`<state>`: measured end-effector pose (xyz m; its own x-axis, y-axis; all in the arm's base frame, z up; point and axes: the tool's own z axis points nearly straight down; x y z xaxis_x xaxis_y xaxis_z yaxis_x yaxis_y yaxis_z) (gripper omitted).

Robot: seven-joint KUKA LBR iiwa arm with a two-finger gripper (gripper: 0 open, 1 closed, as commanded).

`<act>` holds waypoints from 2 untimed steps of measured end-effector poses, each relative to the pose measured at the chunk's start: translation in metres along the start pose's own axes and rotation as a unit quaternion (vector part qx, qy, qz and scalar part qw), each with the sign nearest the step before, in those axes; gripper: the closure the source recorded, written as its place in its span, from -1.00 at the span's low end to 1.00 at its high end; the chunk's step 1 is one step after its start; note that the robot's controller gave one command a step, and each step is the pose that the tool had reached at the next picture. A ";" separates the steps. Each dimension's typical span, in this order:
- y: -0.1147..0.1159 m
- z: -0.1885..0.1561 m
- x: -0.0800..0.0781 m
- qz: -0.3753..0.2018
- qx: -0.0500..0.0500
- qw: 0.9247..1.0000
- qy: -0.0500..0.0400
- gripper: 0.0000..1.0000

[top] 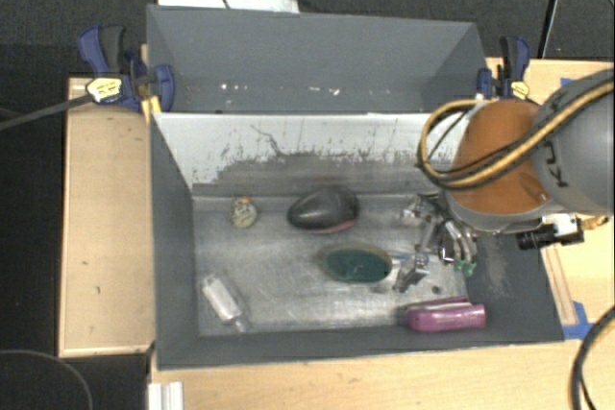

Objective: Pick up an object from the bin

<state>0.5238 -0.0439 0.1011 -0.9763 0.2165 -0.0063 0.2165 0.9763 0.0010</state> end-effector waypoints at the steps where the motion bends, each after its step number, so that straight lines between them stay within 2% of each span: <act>1: -0.004 0.001 -0.009 0.071 0.000 0.997 0.000 -1.00; 2: -0.006 0.029 -0.009 0.115 0.000 0.993 0.001 -1.00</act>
Offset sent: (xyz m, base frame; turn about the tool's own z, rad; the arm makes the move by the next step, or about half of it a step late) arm 0.0067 -0.0057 -0.0011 0.1419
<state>0.5318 -0.0520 0.0723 -0.9009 0.4339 -0.0042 0.4339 0.9010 0.0025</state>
